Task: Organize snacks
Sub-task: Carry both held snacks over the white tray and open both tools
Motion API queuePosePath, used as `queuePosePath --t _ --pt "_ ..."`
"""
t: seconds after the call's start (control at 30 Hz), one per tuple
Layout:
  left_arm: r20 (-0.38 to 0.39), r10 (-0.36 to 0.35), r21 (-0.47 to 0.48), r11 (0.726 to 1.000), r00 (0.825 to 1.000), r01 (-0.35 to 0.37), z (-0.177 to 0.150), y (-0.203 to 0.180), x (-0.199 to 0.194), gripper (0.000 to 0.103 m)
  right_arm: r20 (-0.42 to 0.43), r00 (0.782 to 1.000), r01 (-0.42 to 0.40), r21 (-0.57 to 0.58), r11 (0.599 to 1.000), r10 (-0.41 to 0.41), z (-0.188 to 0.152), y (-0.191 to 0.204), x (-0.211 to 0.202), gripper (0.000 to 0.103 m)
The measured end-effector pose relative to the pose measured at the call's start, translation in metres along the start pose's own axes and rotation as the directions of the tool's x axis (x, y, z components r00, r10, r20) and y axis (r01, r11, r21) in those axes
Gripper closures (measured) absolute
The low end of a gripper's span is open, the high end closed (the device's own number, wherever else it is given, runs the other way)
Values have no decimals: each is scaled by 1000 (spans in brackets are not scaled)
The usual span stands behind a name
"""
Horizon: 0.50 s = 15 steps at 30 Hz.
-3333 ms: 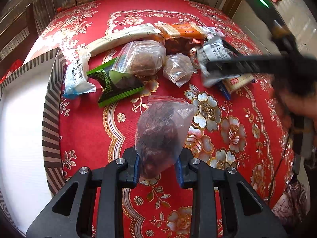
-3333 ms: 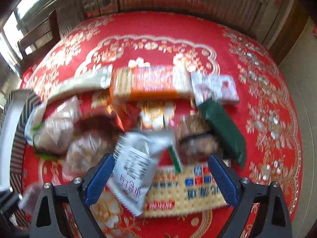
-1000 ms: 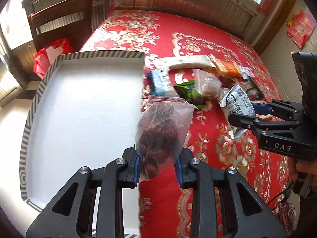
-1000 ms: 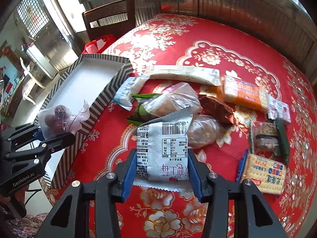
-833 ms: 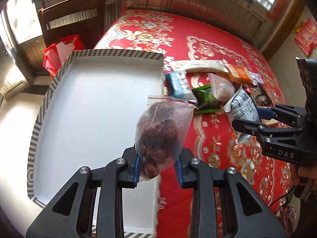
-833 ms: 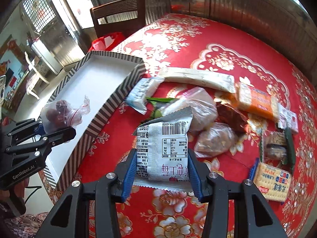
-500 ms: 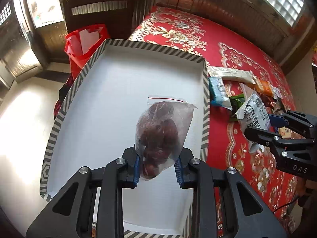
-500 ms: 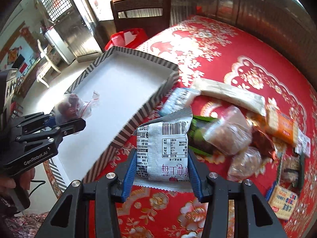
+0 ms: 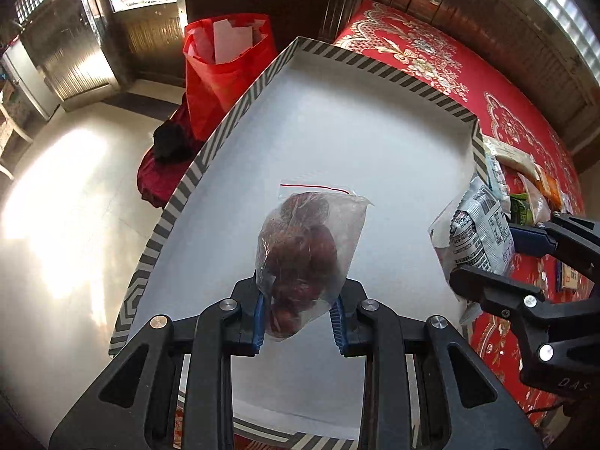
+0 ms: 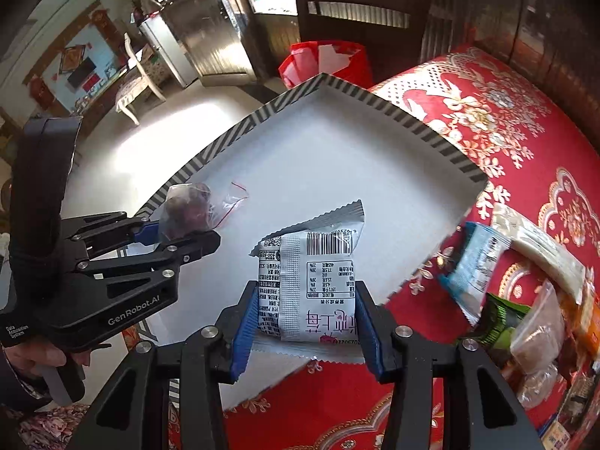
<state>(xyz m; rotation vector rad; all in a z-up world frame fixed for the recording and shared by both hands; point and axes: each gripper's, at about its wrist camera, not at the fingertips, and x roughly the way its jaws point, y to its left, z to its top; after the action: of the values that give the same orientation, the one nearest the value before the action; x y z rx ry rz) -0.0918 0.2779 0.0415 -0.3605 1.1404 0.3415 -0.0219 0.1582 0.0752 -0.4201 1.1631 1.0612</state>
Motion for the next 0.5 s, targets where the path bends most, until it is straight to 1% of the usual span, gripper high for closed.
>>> queuePosePath --t 0.2,0.37,0.43,0.47,0.5 --pt "-28 18 -40 999 999 -19 -2 14 10 76 -75 997 -24 -48 999 20 0 18 36 56" --pt "-54 7 -65 998 999 -11 -6 20 17 75 -113 993 -34 -52 998 27 -4 22 56 56" --pt "-53 5 -67 998 999 -8 -5 21 17 68 -124 992 -33 -53 998 27 -5 24 62 54" --pt "-54 4 -68 998 999 -7 -4 21 17 61 -120 992 -36 -50 998 29 -5 24 62 53" --pt "-54 6 -71 997 999 -10 -3 21 17 58 -115 993 -38 -41 998 33 -4 24 61 48"
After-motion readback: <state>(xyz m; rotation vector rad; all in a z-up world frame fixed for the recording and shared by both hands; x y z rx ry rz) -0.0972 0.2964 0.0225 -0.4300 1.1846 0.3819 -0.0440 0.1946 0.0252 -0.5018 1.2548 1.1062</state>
